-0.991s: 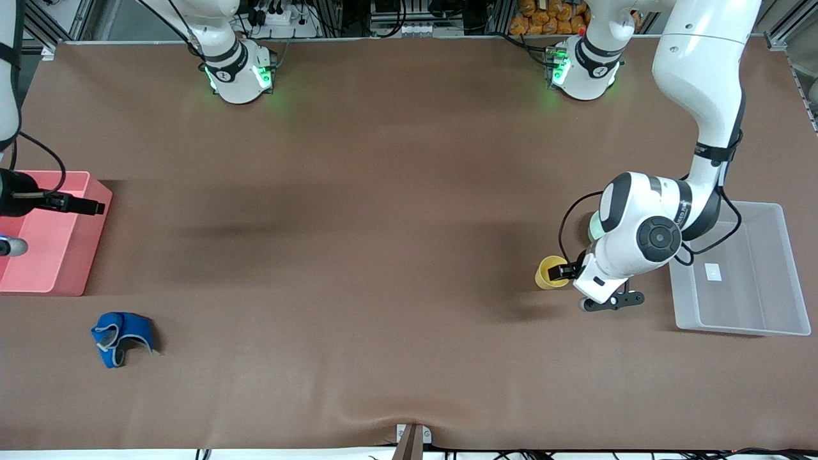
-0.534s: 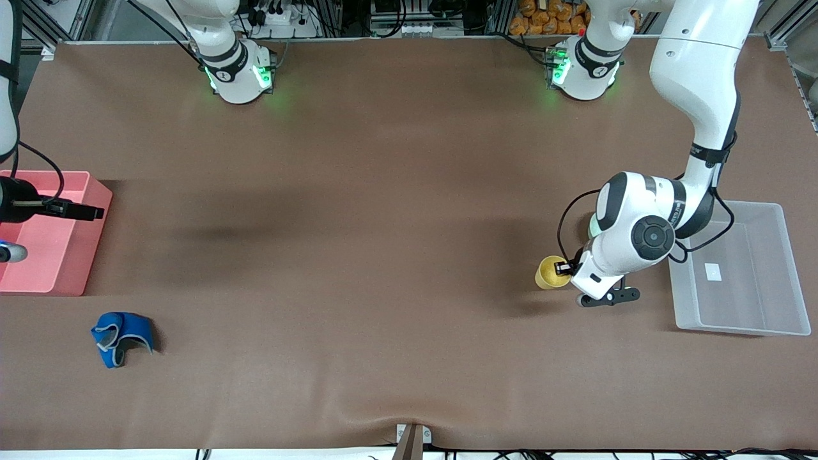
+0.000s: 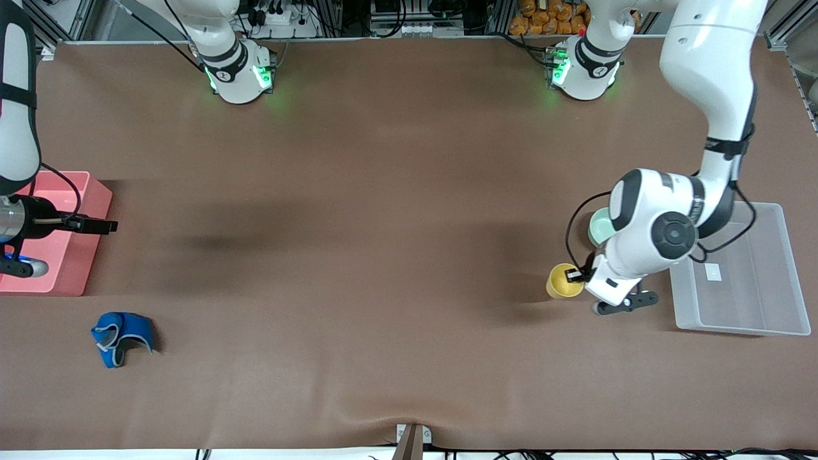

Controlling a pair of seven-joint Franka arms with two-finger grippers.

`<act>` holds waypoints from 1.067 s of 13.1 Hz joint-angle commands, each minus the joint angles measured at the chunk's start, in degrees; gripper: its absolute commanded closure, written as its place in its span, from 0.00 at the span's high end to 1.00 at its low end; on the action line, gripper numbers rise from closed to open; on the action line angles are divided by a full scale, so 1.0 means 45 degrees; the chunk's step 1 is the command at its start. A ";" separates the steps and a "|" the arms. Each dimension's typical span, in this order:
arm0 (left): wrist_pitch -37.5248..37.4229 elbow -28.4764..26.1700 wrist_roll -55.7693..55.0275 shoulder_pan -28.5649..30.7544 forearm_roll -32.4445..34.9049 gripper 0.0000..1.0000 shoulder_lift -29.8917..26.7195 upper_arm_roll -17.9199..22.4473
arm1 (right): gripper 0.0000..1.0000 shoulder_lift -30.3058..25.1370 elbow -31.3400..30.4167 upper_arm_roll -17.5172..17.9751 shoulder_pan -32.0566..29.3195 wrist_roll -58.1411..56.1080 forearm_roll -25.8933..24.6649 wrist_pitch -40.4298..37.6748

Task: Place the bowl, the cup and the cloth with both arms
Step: 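Grasp the yellow cup with the left gripper and carry it into the clear tray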

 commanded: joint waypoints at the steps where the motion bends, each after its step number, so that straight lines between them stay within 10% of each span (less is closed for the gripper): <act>1: -0.1727 0.1164 0.0733 0.0664 0.0289 0.00 -0.0301 0.0082 | 1.00 0.0068 0.0249 0.0035 0.0032 0.0193 0.0206 0.0677; 6: -0.3995 0.3159 0.4303 0.3220 0.0289 0.00 -0.0243 0.0101 | 1.00 0.0204 0.0229 0.0094 0.0325 0.0212 0.0226 0.2007; 14: -0.2753 0.3297 0.8941 0.4787 0.0152 0.00 0.0927 0.1781 | 1.00 0.0810 0.0327 0.0094 0.0442 0.0173 0.0558 0.2049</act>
